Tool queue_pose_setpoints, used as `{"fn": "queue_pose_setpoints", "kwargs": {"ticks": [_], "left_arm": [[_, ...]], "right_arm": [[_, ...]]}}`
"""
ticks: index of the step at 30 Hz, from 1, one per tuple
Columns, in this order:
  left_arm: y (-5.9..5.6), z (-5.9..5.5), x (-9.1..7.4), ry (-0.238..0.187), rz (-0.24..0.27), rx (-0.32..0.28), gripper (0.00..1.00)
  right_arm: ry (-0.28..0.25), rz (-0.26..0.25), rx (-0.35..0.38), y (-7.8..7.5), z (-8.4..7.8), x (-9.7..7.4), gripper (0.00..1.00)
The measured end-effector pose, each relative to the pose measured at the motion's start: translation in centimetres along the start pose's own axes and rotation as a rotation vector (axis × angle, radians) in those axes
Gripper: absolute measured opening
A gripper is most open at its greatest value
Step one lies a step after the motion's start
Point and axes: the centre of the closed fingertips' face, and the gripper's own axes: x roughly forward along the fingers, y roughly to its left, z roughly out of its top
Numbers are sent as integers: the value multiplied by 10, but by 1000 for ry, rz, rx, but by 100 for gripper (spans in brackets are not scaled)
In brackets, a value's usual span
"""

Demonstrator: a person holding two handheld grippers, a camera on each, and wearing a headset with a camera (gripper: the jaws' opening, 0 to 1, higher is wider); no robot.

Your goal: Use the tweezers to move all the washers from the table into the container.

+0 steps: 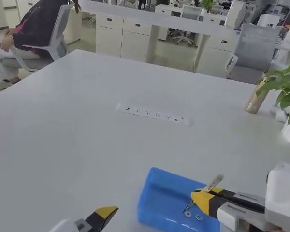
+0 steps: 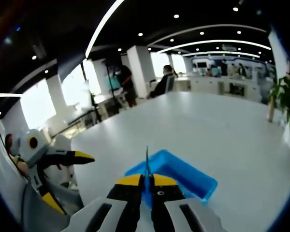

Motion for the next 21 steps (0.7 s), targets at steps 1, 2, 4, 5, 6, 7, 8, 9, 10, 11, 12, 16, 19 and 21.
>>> {"fn": "queue_pose_setpoints", "kwargs": {"ticks": [1, 2, 4, 5, 6, 7, 8, 9, 10, 11, 12, 16, 19, 21], "left_arm": [[0, 0, 0, 0, 0, 1, 87], [0, 0, 0, 1, 1, 2, 87], [0, -1, 0, 4, -2, 2, 87], [0, -1, 0, 5, -1, 3, 87], [0, -1, 0, 6, -1, 5, 87], [0, -1, 0, 6, -1, 5, 87], [0, -1, 0, 7, -3, 3, 87], [0, -2, 0, 10, -3, 3, 87], [0, -2, 0, 11, -3, 3, 87], [-1, -2, 0, 12, -5, 2, 86], [-1, -2, 0, 12, -6, 2, 87], [-2, -1, 1, 9, -6, 3, 87], [-1, -2, 0, 9, -1, 0, 87], [0, -1, 0, 7, 2, -1, 87]], "right_arm": [[4, 8, -4, 3, -2, 1, 3], [14, 21, -3, 8, -6, 1, 3], [26, 45, 10, 13, -13, 3, 3], [32, 52, 17, 15, -16, 4, 3], [39, 62, 22, 17, -21, 5, 3], [44, 68, 24, 19, -24, 6, 3], [51, 72, 28, 19, -27, 7, 3], [65, 76, 29, 21, -32, 8, 3], [77, 74, 25, 22, -36, 9, 3], [92, 74, 23, 23, -41, 10, 3], [100, 76, 25, 23, -44, 11, 3], [132, 78, 33, 24, -56, 13, 3], [151, 81, 41, 24, -65, 16, 3], [168, 78, 45, 21, -71, 18, 3]]}}
